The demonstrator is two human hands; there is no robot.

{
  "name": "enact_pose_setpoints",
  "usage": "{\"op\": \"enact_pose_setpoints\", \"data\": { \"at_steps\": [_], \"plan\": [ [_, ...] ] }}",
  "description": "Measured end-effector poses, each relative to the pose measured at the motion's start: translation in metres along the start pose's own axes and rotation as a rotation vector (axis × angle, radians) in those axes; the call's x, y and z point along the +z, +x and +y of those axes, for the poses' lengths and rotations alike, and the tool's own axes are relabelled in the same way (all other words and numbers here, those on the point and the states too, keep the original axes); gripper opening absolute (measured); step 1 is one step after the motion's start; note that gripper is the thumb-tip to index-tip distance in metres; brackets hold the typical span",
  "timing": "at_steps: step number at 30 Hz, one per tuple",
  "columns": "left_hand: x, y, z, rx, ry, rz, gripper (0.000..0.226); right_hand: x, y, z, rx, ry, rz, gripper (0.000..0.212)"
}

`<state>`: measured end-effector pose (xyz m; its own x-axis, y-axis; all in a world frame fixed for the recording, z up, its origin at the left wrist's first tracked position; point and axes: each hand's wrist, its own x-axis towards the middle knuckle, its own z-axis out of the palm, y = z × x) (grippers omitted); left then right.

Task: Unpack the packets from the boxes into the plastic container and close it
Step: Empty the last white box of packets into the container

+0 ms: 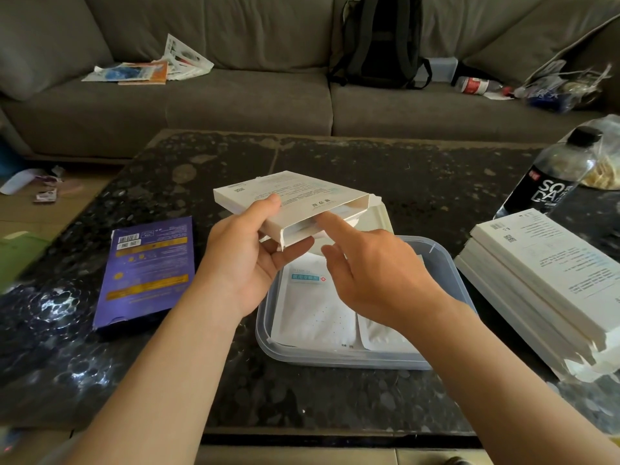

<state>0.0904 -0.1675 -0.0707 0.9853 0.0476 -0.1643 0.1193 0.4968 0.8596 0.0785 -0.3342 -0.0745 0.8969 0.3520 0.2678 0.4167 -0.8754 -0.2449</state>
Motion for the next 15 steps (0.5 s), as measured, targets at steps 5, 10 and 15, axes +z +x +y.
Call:
{"op": "enact_pose_setpoints", "data": {
  "at_steps": [5,10,15],
  "plan": [
    [0.0021,-0.0003,-0.0043,-0.022,0.049,-0.064,0.032,0.0043,0.0018,-0.0011,0.024,-0.018,-0.051,0.04],
    [0.0028,0.0,-0.0056,-0.027,0.059,-0.056,0.03,0.0063,0.0059,-0.001,0.022,-0.104,-0.034,0.035],
    [0.0008,-0.0009,-0.0038,-0.024,0.056,-0.03,0.031,0.0083,0.0054,0.0023,-0.038,-0.104,0.098,0.037]
  ]
}}
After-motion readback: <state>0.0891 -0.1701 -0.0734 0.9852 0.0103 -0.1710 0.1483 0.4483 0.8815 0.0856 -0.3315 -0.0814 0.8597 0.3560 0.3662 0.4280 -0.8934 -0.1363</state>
